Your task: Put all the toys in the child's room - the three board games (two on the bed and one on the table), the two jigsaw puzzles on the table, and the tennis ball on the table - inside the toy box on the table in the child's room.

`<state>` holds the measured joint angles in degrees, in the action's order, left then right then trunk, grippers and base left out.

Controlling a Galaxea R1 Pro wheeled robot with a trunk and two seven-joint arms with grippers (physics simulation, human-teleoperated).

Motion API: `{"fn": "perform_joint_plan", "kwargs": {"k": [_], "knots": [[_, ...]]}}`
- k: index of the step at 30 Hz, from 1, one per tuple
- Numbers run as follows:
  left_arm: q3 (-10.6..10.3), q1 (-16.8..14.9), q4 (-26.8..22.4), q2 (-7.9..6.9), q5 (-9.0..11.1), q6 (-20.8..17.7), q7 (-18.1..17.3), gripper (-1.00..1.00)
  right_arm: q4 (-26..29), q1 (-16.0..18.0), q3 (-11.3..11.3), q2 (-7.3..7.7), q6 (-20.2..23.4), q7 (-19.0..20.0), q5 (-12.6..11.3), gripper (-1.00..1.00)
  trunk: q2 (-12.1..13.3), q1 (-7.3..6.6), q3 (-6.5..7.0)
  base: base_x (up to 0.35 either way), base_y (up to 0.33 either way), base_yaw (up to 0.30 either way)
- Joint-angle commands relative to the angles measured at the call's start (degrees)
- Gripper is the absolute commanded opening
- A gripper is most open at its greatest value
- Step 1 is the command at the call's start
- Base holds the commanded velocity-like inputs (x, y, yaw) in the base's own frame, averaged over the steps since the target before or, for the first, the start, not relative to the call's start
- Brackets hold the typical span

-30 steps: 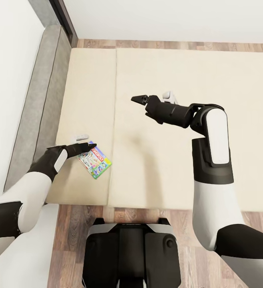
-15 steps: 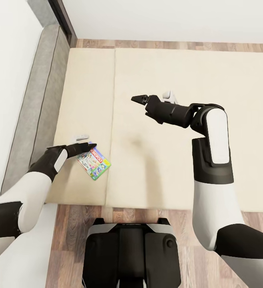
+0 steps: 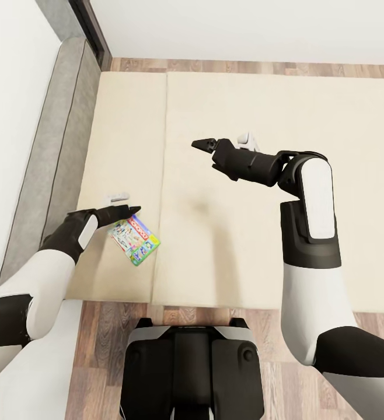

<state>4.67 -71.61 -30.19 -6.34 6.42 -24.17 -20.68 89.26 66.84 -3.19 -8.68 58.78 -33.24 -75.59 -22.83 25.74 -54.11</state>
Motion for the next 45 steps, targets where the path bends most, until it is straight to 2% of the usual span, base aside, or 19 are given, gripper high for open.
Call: {"fn": "perform_joint_plan", "kwargs": {"k": [1,36,41,45], "knots": [[0.17,-0.02,-0.08,0.01,0.6,-0.65,-0.06,1.0,0.04,0.04,0.02,-0.02,0.1,-0.6,-0.52,1.0,-0.09,0.04,-0.06,0.06,-0.058,0.0],[0.37,-0.02,-0.31,-0.27,0.53,-1.41,-0.02,1.0,0.04,0.03,0.02,-0.02,0.1,-0.6,-0.52,1.0,-0.09,0.04,-0.06,0.007,-0.07,0.0],[1.28,-0.02,-0.82,-1.3,0.51,-3.49,0.26,1.0,0.04,0.04,0.02,0.0,0.1,-0.6,-0.52,1.0,-0.09,0.04,-0.06,0.0,-0.001,0.0],[3.08,-0.02,-1.67,-2.49,0.44,-7.42,0.97,1.0,0.04,0.04,0.02,-0.01,0.1,-0.6,-0.52,1.0,-0.09,0.04,-0.06,0.0,0.0,0.0]]}}
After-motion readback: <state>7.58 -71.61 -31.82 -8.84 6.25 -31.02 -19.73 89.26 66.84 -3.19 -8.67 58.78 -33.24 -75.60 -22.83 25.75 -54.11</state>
